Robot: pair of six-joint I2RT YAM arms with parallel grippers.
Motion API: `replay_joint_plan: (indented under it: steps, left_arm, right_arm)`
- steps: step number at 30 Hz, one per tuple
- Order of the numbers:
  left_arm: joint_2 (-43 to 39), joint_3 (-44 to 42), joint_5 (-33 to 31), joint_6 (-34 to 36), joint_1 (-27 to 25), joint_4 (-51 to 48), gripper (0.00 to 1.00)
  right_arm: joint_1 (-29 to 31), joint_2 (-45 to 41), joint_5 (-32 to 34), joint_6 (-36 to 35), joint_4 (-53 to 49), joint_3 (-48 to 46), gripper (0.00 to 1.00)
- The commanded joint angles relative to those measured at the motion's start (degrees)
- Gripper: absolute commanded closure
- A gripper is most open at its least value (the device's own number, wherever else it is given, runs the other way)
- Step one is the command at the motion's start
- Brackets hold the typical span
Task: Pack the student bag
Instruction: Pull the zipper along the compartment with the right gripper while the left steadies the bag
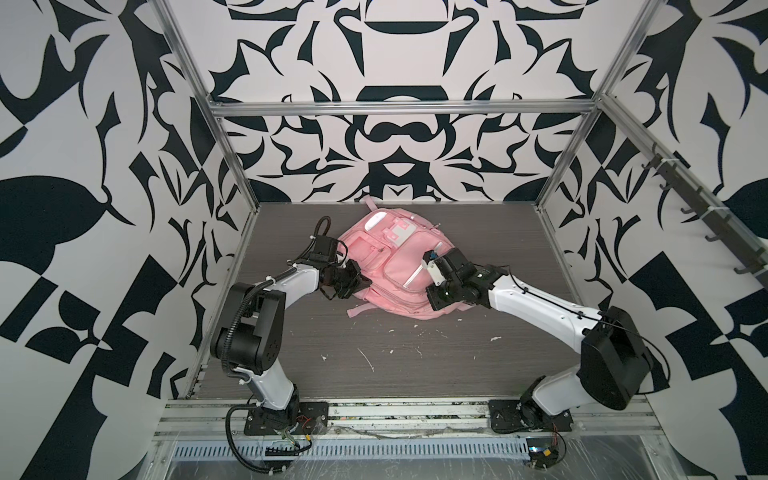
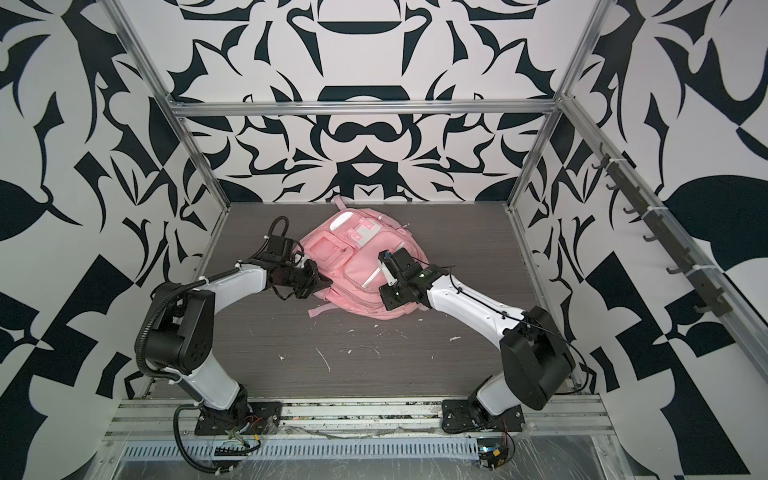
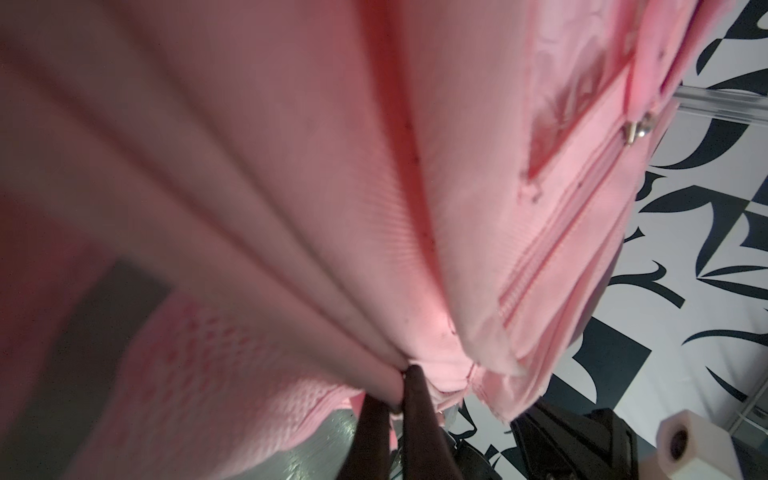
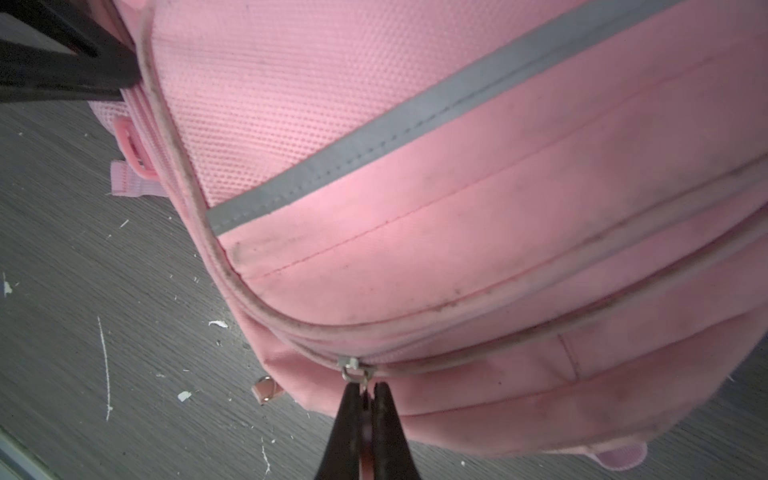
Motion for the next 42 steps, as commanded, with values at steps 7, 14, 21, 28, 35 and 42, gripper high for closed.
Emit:
replay_joint_plan:
  steps: [7,14,21,28,35,42]
  left_arm:
    - [0.42,4.36,-7.54,6.42,4.11,-4.30,1.00]
    - [-3.31,11.04,-10.13,17.72,0.21,-21.89,0.02]
    - [-14.80,-5.96,-2.54,7.83,-2.12,-14.48,0.01]
    - [-15.04,-16.23,1.47,-6.13,-5.87,4.75,0.02]
    - [-10.90,-21.31,-2.22,-13.74,-5.87,17.00,0.35]
    - [-6.80,-19.69,-2.18,-14.95,-4.15,21.11,0.72]
  right_arm:
    - [-3.66,-2.21,2.93,-6.02,-10.11,2.24,1.00]
    - [-0.61,-1.47,-1.14,-4.83,-7.95,3.46,1.00]
    - [4.43,1.79,-4.68,-4.03,-5.43,7.68,1.00]
    - [9.37,6.02,-10.37,0.46,2.00,9.27,1.00]
    - [11.76,8.28,-12.65,1.46,4.63,10.95,1.00]
    - [12.90,8.06,-12.57,2.98,6.12,10.14,1.00]
